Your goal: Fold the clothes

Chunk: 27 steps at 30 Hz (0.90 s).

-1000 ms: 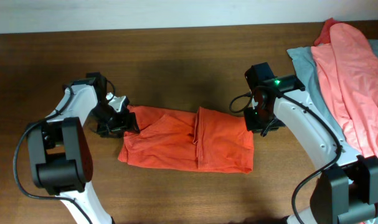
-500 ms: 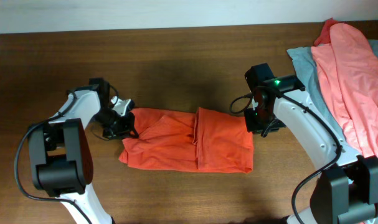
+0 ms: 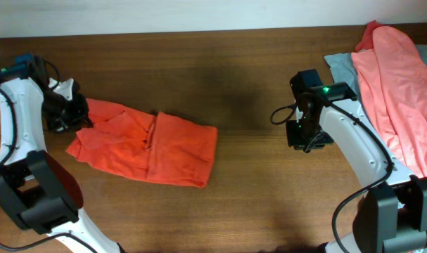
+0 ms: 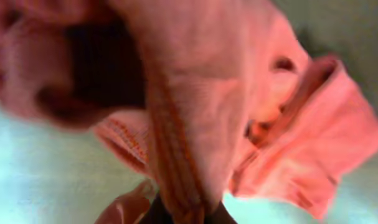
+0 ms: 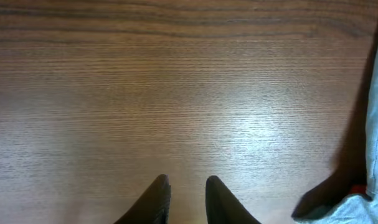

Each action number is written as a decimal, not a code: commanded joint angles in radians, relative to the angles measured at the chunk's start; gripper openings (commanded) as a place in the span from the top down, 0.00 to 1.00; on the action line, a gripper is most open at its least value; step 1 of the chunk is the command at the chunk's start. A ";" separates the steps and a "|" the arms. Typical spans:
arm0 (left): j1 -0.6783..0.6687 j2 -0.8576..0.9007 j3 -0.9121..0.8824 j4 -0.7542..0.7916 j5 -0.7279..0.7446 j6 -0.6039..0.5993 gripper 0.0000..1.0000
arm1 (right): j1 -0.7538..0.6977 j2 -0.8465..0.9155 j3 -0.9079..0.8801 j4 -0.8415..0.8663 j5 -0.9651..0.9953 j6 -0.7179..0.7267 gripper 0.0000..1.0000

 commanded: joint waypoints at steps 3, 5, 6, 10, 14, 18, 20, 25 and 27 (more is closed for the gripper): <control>-0.170 -0.031 0.057 -0.107 -0.007 -0.010 0.99 | -0.006 0.002 0.004 -0.002 0.020 0.007 0.75; -0.245 -0.031 0.057 -0.114 -0.030 -0.011 0.99 | -0.006 0.002 0.004 -0.003 0.020 0.007 0.75; -0.307 -0.031 0.057 -0.118 -0.055 -0.023 0.99 | -0.006 0.002 0.004 -0.006 0.020 0.007 0.75; -0.472 -0.031 0.056 -0.121 -0.107 -0.068 0.99 | -0.006 0.002 0.004 -0.009 0.020 0.003 0.75; -0.597 -0.029 0.055 -0.121 -0.173 -0.076 0.99 | -0.006 0.002 0.004 -0.009 0.020 0.003 0.75; -0.680 -0.029 0.053 -0.121 -0.197 -0.121 0.99 | -0.006 0.002 0.004 -0.010 0.020 0.003 0.75; -0.703 -0.029 0.053 -0.122 -0.197 -0.139 0.99 | -0.006 0.002 0.004 -0.010 0.020 -0.005 0.75; -0.749 -0.029 0.053 -0.117 -0.197 -0.173 0.98 | -0.006 0.002 0.004 -0.016 0.020 -0.016 0.75; -0.753 -0.029 0.053 -0.115 -0.197 -0.179 0.97 | -0.006 0.002 0.004 -0.016 0.019 -0.016 0.75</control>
